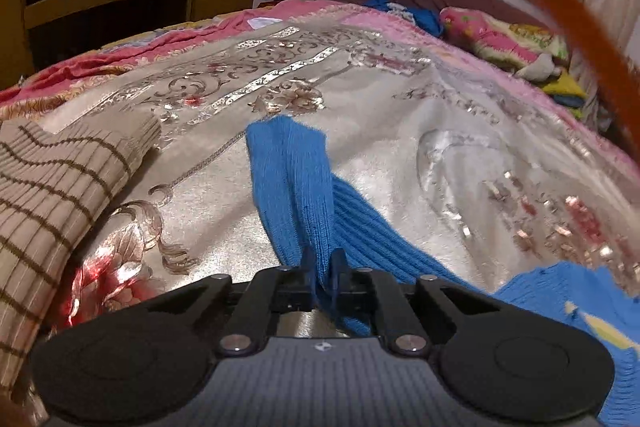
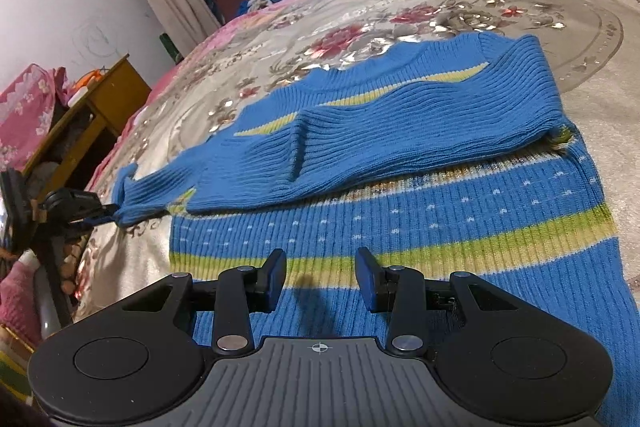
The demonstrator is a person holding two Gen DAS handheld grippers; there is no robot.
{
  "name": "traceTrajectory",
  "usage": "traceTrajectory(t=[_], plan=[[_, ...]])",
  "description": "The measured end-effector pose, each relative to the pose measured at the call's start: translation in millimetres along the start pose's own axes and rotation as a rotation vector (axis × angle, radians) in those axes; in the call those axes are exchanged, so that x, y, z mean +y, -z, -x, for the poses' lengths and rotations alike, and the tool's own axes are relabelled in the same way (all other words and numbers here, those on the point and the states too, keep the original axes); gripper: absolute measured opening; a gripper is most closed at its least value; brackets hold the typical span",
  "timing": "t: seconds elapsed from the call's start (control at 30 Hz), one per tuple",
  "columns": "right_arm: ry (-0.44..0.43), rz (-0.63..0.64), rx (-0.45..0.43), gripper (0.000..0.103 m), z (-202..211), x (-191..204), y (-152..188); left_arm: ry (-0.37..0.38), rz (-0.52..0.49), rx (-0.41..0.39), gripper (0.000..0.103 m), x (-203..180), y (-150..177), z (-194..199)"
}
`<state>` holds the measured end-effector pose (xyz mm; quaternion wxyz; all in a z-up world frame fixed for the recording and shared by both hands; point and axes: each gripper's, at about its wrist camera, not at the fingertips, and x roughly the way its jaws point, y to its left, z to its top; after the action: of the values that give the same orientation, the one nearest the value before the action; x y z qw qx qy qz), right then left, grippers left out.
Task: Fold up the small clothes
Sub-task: 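Close the left gripper on the other sleeve cuff, then carry the held sleeve across the sweater body with the left gripper and release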
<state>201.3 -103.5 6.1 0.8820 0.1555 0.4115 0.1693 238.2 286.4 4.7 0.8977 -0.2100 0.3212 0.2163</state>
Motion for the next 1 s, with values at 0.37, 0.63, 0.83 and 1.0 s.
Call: traceTrajectory(t=[0.37,0.63,0.83,1.0], plan=[[-0.014,0.01,0.004,0.038,2.7,4.6,2.2,-0.013,0.112,0.027,0.013,52.5,31.0,28.7],[-0.026,0.033,0.014,0.038,-5.0,18.8,2.2,0.025,0.087,-0.052,0.041,18.1,-15.1,13.4],[-0.032,0.031,0.03,0.038,-12.6,20.8,1.7,-0.107,0.005,-0.018,0.048,-1.3,-28.0,-25.2],[-0.038,0.023,0.031,0.038,-13.5,17.9,0.5,-0.089,0.055,-0.012,0.014,7.5,-27.3,-28.2]])
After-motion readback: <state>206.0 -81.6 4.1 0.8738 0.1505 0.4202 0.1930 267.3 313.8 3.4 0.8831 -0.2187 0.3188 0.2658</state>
